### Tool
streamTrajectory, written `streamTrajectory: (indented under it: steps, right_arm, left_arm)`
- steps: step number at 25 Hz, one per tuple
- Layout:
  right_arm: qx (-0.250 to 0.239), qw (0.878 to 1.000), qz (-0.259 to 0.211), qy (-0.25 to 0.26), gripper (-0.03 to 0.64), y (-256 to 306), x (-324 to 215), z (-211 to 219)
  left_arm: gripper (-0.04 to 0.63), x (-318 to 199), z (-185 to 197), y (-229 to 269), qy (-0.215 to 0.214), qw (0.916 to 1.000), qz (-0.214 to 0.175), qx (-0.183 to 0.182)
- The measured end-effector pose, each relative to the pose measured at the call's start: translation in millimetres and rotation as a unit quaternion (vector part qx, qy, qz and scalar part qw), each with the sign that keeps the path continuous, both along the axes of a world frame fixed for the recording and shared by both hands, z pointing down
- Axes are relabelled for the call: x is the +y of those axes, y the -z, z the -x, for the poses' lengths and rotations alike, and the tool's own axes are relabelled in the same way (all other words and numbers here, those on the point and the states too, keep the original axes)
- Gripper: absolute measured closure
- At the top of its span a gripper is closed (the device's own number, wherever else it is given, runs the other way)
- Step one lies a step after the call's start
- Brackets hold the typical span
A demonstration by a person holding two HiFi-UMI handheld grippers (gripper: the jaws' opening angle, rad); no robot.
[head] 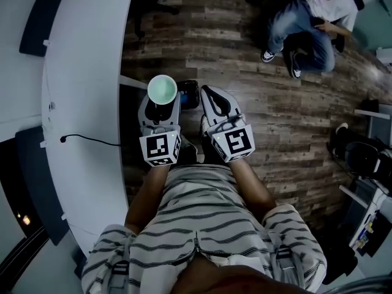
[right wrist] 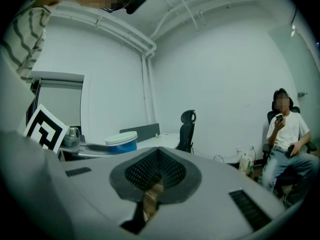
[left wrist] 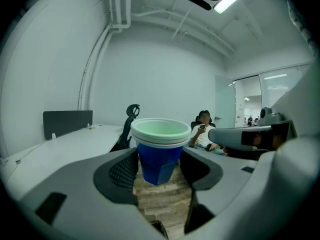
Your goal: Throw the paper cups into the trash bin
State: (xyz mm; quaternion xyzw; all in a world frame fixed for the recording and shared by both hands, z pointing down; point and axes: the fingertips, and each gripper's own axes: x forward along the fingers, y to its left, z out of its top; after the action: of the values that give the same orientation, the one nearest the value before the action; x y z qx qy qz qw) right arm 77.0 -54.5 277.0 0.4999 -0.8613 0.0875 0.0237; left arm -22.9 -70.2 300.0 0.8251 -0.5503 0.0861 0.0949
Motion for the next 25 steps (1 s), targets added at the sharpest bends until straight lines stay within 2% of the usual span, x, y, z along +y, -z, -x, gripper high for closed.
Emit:
streamTrajectory:
  steps: [5, 12, 25]
  right_arm:
    - [0.006, 1.000, 0.010, -0.004, 0.607, -17.3, -2.6, -4.8]
    - [-0.015, 0.999, 0.043, -0.013, 0.607, -46.7, -0.4, -16.7]
    - [-0.007, 0.997, 0.082, 0.006, 0.607, -99.3, 2.0, -3.5]
  left_arm:
    - [0.314, -2.1, -1.7, -16.1, 0.007, 0.9999, 0.013, 0.003]
    - [0.314, 1.5, -6.1, -38.6, 0.009, 0.9994, 0.034, 0.000]
    - [0.314, 11.6, 2.1, -102.6, 0.031, 0.9959, 0.085, 0.004]
